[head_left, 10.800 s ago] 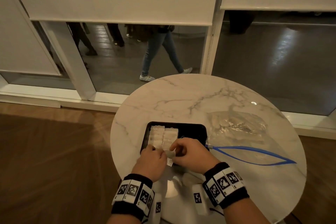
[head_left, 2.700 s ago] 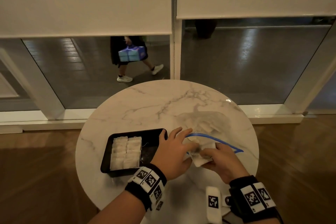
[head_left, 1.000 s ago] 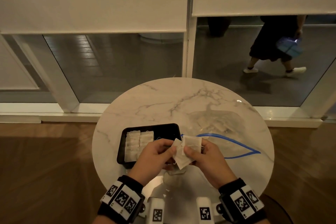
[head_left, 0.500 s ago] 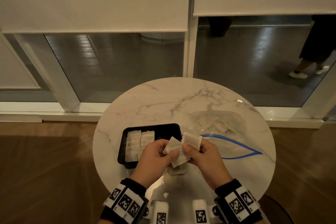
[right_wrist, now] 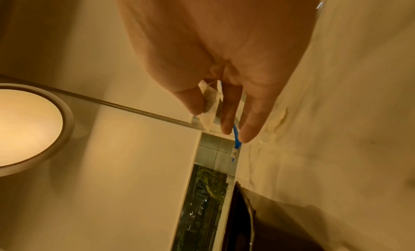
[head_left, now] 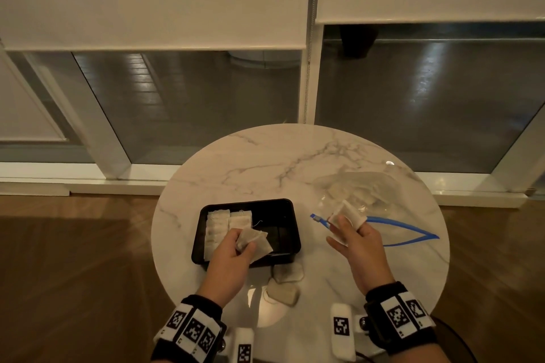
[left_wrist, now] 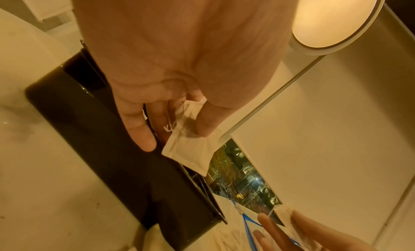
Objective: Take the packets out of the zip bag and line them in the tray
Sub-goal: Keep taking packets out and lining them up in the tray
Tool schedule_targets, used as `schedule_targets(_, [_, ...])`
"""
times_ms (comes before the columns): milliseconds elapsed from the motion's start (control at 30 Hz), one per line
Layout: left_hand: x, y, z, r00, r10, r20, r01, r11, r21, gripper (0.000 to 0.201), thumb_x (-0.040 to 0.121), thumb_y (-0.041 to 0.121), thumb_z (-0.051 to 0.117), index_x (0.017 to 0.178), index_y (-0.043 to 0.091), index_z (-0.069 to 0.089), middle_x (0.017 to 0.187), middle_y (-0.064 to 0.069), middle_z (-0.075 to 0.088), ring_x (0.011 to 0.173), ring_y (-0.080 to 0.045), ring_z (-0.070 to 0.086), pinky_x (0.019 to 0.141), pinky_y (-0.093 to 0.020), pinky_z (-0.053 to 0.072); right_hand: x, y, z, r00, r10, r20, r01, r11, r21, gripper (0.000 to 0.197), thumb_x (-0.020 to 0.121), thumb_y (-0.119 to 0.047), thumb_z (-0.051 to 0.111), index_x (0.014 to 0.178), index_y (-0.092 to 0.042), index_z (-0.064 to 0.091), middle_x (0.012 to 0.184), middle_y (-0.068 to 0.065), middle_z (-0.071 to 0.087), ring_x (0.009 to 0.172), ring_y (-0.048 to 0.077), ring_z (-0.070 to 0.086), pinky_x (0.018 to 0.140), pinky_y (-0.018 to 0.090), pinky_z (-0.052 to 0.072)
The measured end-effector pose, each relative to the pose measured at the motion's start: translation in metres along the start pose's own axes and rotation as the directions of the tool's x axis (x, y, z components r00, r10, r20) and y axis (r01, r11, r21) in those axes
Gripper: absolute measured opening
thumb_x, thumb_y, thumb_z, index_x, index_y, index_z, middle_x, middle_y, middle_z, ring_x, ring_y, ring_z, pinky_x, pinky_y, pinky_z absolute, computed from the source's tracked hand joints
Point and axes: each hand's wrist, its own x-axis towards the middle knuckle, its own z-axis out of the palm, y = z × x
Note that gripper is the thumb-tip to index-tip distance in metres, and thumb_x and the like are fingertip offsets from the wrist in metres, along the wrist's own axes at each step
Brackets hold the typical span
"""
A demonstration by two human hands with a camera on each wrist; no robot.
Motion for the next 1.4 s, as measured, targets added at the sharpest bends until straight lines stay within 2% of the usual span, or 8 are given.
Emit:
schedule_targets(267, [0.001, -0.002, -0.006, 1.0, 0.009, -0.012, -0.008, 1.0, 0.024, 0.011, 0.1, 0.021, 0.059, 0.105, 0.031, 0.061, 0.104, 0.005, 0.067, 0.1, -0.012, 0.064, 0.084, -0.027, 0.053, -0.009, -0.011, 0.018, 0.995, -0.027, 0.101, 0.045, 0.982, -0.181, 0.035, 0.104, -0.039, 0.044, 0.107, -0.014, 0.068, 0.1, 0.003, 0.065, 0.084, 0.017, 0.058, 0.072, 0.033, 0.052])
schedule_targets(400, [0.002, 0.002, -0.011, 0.996, 0.06, -0.058, -0.058, 0.997, 0.046, 0.011, 0.099, 0.019, 0.062, 0.105, 0.028, 0.062, 0.099, 0.007, 0.068, 0.095, -0.008, 0.064, 0.076, -0.018, 0.048, -0.006, -0.009, 0.03, 0.981, -0.077, 0.176, 0.114, 0.97, -0.213, 0.046, 0.099, -0.036, 0.057, 0.099, 0.009, 0.064, 0.083, 0.014, 0.058, 0.074, 0.018, 0.052, 0.069, 0.033, 0.048])
schedule_targets(467, [0.004, 0.004, -0.018, 0.987, 0.091, -0.131, -0.087, 0.996, 0.034, 0.01, 0.098, 0.02, 0.063, 0.105, 0.028, 0.064, 0.098, 0.006, 0.068, 0.093, -0.008, 0.065, 0.076, -0.019, 0.048, -0.005, -0.009, 0.036, 0.974, -0.099, 0.204, 0.15, 0.956, -0.253, 0.033, 0.096, -0.027, 0.063, 0.099, 0.005, 0.067, 0.085, 0.022, 0.064, 0.072, 0.016, 0.055, 0.065, 0.03, 0.048])
schedule_targets(633, [0.01, 0.002, -0.039, 0.911, 0.062, -0.408, -0.078, 0.997, -0.022, 0.01, 0.101, 0.028, 0.058, 0.109, 0.022, 0.059, 0.098, 0.005, 0.067, 0.091, -0.012, 0.063, 0.079, -0.033, 0.052, 0.002, -0.014, 0.052, 0.983, -0.032, 0.18, 0.086, 0.949, -0.305, 0.011, 0.092, -0.008, 0.067, 0.099, -0.015, 0.07, 0.084, 0.004, 0.073, 0.069, 0.01, 0.061, 0.053, 0.024, 0.044])
schedule_targets(800, [0.024, -0.015, -0.049, 0.924, -0.051, -0.378, 0.043, 0.999, -0.03, 0.024, 0.108, 0.035, 0.039, 0.102, 0.012, 0.045, 0.092, -0.002, 0.058, 0.087, -0.021, 0.058, 0.082, -0.041, 0.051, 0.017, -0.013, 0.065, 0.99, 0.03, 0.139, 0.034, 0.898, -0.438, 0.007, 0.087, -0.004, 0.068, 0.092, -0.009, 0.068, 0.078, 0.006, 0.069, 0.064, 0.014, 0.058, 0.052, 0.026, 0.044])
schedule_targets(1000, [0.03, -0.029, -0.045, 0.935, -0.026, -0.354, 0.041, 0.999, 0.035, 0.021, 0.108, 0.031, 0.037, 0.106, 0.011, 0.043, 0.099, -0.006, 0.062, 0.092, -0.021, 0.062, 0.088, -0.048, 0.053, 0.043, -0.006, 0.097, 0.959, 0.044, 0.28, 0.17, 0.703, -0.69, 0.008, 0.087, -0.014, 0.072, 0.082, -0.02, 0.073, 0.079, 0.002, 0.074, 0.072, 0.018, 0.072, 0.068, 0.035, 0.063])
schedule_targets(1200, [0.03, -0.033, -0.04, 0.929, 0.04, -0.367, -0.002, 0.995, 0.104, 0.016, 0.108, 0.029, 0.037, 0.103, 0.014, 0.042, 0.095, -0.004, 0.063, 0.087, -0.019, 0.063, 0.079, -0.043, 0.053, 0.062, -0.004, 0.127, 0.932, 0.071, 0.355, 0.313, 0.335, -0.889, 0.015, 0.087, -0.007, 0.066, 0.092, -0.016, 0.077, 0.091, 0.005, 0.073, 0.083, 0.019, 0.069, 0.077, 0.03, 0.06])
schedule_targets(1400, [0.035, -0.036, -0.042, 0.932, 0.014, -0.361, 0.018, 0.996, 0.084, 0.013, 0.108, 0.027, 0.038, 0.102, 0.017, 0.043, 0.096, 0.0, 0.063, 0.088, -0.013, 0.062, 0.073, -0.032, 0.049, 0.077, 0.0, 0.147, 0.935, 0.13, 0.329, 0.3, 0.202, -0.932, 0.016, 0.086, -0.003, 0.065, 0.096, -0.006, 0.078, 0.098, 0.015, 0.074, 0.091, 0.029, 0.07, 0.084, 0.036, 0.06])
